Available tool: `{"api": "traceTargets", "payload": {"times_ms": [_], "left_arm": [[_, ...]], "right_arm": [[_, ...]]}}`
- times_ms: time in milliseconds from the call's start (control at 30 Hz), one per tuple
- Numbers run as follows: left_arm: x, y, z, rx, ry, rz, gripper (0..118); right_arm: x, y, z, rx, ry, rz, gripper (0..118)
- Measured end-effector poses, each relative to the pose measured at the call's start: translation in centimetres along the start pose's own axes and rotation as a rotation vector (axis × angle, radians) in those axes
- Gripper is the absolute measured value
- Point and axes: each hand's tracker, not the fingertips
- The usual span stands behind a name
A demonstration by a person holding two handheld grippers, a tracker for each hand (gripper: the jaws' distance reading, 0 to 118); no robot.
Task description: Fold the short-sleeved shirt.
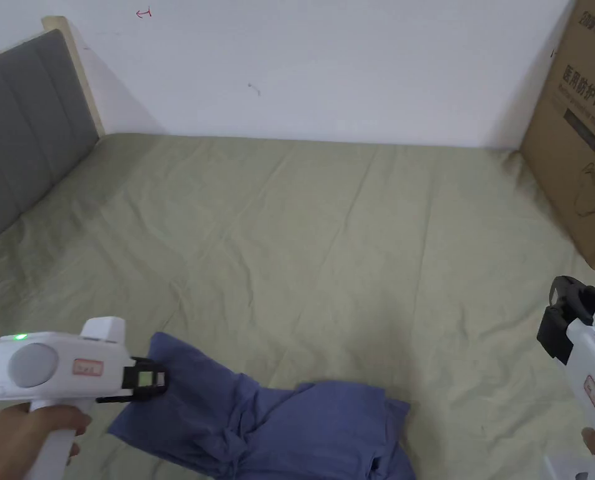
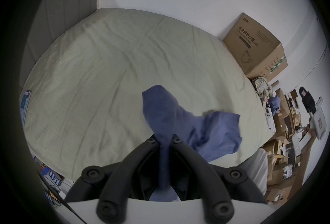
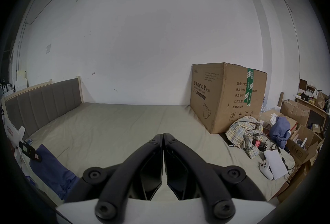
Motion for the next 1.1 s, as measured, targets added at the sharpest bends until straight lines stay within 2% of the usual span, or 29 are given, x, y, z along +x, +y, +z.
{"api": "traceTargets", "payload": {"times_ms": [267, 500, 700, 800, 867, 933, 1000, 1033, 1100], "left_arm": [[11.6, 1.8, -5.8, -0.110, -0.192, -0.117, 7], [20.5, -0.5, -14.5, -0.244, -0.171, -0.217, 7], [23.6, -5.3, -21.8, -0.337, -0.092, -0.231, 7], [23.9, -6.6, -21.9, -0.300, -0.074, -0.269, 10], [23.5, -5.9, -21.2, -0.286, -0.093, -0.215, 21], [23.3, -5.3, -19.0, -0.245, -0.159, -0.177, 47], [23.0, -4.6, -16.9, -0.150, -0.227, -0.153, 80], [22.9, -4.0, -15.8, -0.109, -0.249, -0.140, 88], [22.3, -3.2, -13.2, -0.013, -0.294, -0.124, 92]], "right_arm": [[1.8, -0.6, 0.8, 0.010, -0.023, -0.043, 0], [4.3, -1.1, 1.6, 0.000, -0.063, -0.035, 0], [5.7, -1.4, 2.2, -0.005, -0.094, -0.030, 0], [6.0, -1.4, 2.3, -0.008, -0.105, -0.028, 0], [6.3, -1.5, 2.3, -0.009, -0.111, -0.030, 0], [6.3, -1.4, 2.3, -0.010, -0.113, -0.029, 0], [6.2, -1.3, 2.3, -0.008, -0.114, -0.024, 0], [6.1, -1.1, 2.4, -0.006, -0.114, -0.023, 0], [6.0, -0.9, 2.5, 0.000, -0.113, -0.022, 0]]}}
